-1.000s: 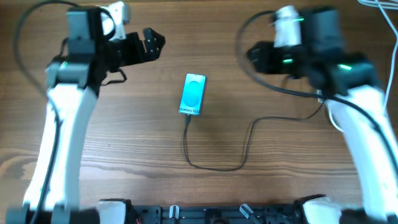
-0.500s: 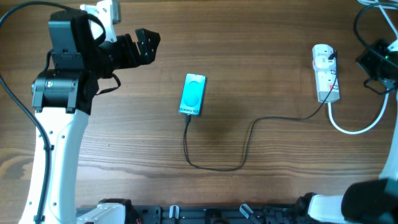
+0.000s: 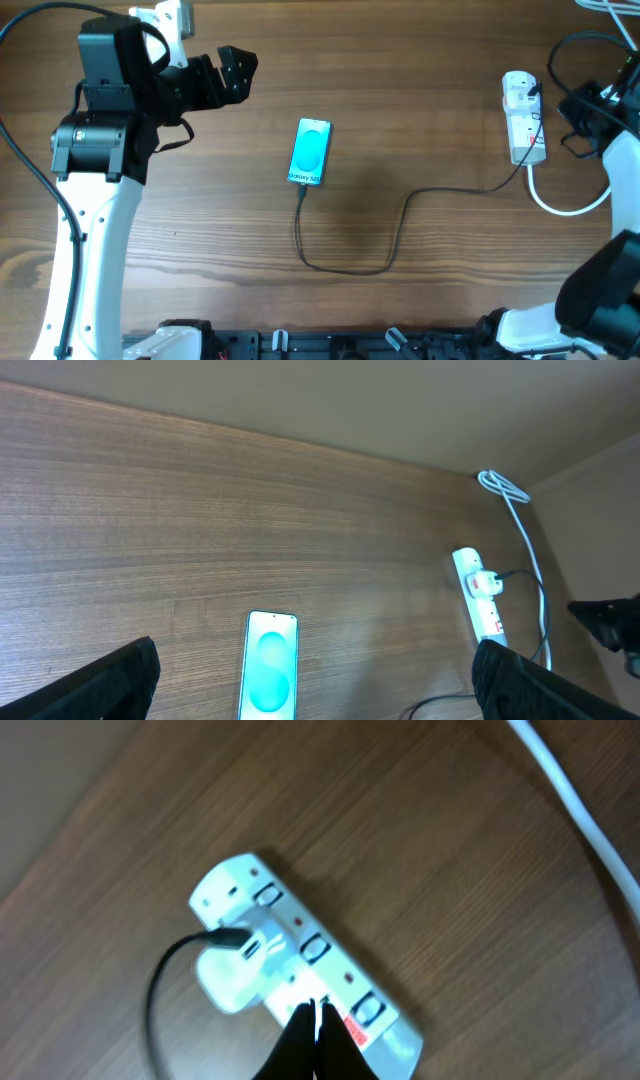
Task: Plug charger to phone and switch on socket
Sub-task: 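Release the phone and move the right gripper to the power strip switch, then press the rocker switch beside the charger with the right gripper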
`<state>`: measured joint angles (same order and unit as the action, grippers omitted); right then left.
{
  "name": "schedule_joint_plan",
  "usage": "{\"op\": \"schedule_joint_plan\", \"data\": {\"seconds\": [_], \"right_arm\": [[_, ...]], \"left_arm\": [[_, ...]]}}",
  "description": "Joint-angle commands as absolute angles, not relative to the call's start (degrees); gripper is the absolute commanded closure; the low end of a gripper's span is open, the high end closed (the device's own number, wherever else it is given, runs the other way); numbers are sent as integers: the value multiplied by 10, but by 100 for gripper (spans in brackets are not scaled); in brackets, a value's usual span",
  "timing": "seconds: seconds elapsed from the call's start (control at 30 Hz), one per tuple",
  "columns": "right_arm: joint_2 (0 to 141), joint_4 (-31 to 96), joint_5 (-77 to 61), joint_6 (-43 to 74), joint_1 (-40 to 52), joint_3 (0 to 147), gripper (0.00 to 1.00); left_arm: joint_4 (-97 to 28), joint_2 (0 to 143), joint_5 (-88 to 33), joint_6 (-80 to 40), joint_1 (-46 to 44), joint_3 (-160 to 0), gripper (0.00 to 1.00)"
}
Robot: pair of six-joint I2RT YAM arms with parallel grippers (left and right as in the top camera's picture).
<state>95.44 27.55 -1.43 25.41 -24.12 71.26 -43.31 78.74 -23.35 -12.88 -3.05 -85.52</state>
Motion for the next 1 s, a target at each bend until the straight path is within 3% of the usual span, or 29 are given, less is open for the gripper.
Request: {"op": "schedule_joint_plan", "data": {"seconds": [0.0,0.17,0.97], "right_arm": [[1006,253,-34,209,-245,696,95],[1066,221,-115,180,-245,696,95],[1150,124,-152,228,-247,696,96]], "left_arm": [[-432,785,-226,-124,-30,-855,0],[-432,785,-226,-124,-30,-855,0],[-432,785,-226,-124,-30,-855,0]]}}
